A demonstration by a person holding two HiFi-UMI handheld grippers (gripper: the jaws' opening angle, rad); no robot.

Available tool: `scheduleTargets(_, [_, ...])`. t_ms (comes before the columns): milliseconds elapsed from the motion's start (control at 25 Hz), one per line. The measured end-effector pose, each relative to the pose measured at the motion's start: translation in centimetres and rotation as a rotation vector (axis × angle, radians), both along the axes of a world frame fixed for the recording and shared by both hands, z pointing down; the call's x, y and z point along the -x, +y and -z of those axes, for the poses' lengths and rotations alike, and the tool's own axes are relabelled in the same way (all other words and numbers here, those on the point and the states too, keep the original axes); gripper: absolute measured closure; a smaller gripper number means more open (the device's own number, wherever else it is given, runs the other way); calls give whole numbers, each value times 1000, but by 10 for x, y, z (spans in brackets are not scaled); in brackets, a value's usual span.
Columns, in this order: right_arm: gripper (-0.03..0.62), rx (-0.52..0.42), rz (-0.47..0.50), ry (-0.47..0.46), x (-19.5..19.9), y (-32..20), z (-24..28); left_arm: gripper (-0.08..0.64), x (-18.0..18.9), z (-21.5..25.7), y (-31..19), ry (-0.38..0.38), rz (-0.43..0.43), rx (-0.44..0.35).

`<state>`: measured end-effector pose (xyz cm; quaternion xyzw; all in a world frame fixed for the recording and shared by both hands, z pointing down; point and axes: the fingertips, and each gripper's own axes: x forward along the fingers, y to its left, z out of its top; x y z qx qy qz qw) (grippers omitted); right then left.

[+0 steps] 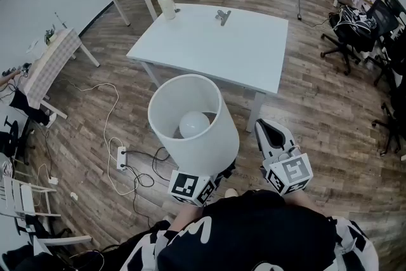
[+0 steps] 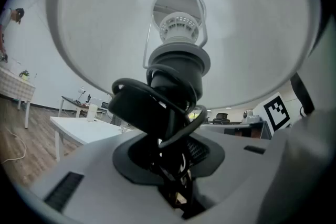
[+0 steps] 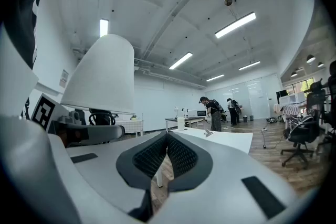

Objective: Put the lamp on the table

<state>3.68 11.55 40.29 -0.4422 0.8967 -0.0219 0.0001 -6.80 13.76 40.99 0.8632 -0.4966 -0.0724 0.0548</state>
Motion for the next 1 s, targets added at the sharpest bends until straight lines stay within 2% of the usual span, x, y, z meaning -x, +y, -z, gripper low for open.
scheduleTargets(1000, [572,-5,-16,-5,10,1,4,457,7,-2,-1,-13,-12,9])
